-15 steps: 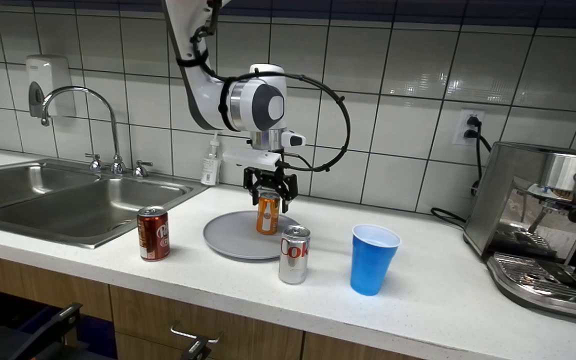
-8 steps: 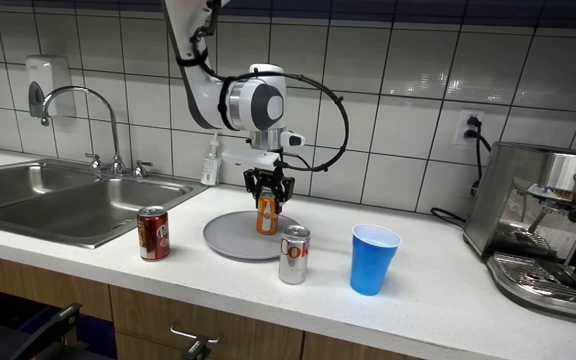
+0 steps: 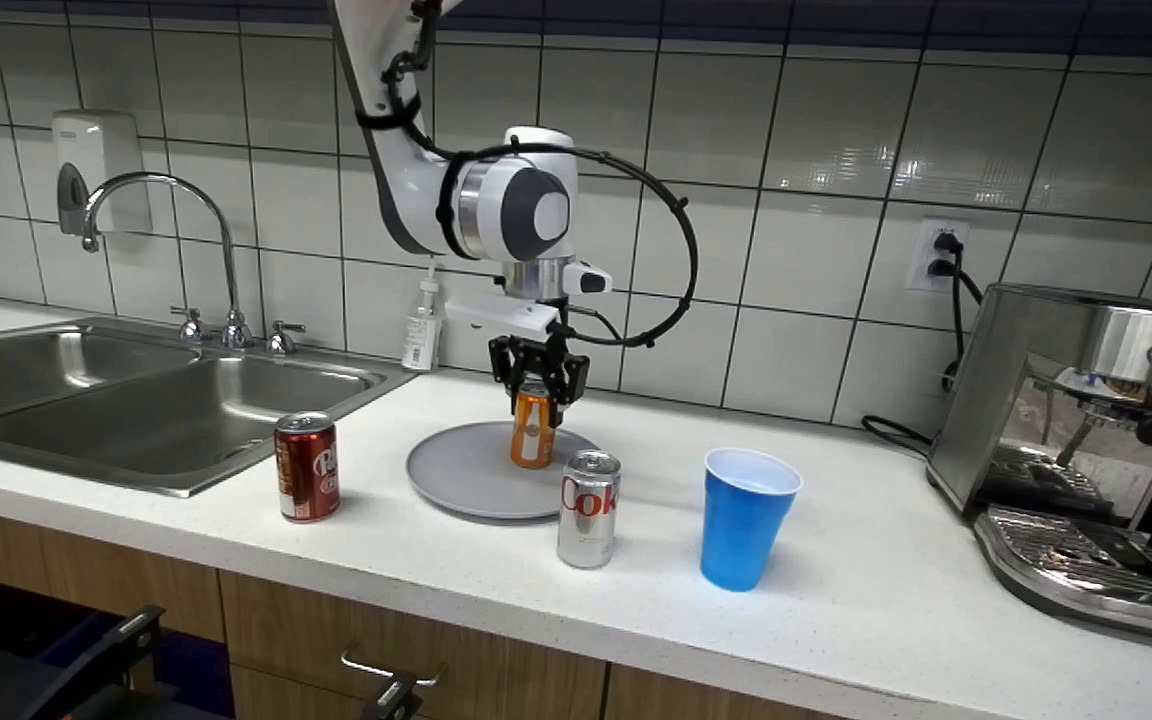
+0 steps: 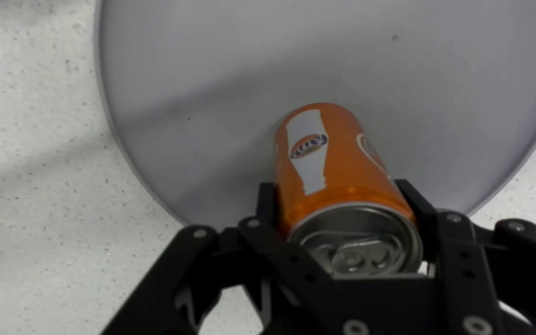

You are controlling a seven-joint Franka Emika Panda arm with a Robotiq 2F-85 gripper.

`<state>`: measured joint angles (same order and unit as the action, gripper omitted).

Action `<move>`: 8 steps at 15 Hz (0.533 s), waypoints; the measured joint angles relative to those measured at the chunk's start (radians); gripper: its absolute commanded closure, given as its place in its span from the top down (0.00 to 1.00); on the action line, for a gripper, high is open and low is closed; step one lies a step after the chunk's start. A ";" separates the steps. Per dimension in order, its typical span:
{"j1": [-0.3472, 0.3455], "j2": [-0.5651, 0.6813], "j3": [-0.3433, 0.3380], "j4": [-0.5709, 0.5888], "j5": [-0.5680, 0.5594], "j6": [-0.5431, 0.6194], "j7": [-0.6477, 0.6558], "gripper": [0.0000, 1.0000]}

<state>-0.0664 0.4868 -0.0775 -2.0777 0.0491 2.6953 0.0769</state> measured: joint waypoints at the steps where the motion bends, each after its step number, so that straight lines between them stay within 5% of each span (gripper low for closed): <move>1: -0.005 -0.001 0.003 0.000 0.009 0.000 -0.004 0.38; 8: -0.035 -0.008 0.014 0.013 0.044 0.000 -0.023 0.38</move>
<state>-0.1019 0.4786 -0.0634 -2.0643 0.0928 2.6958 0.0542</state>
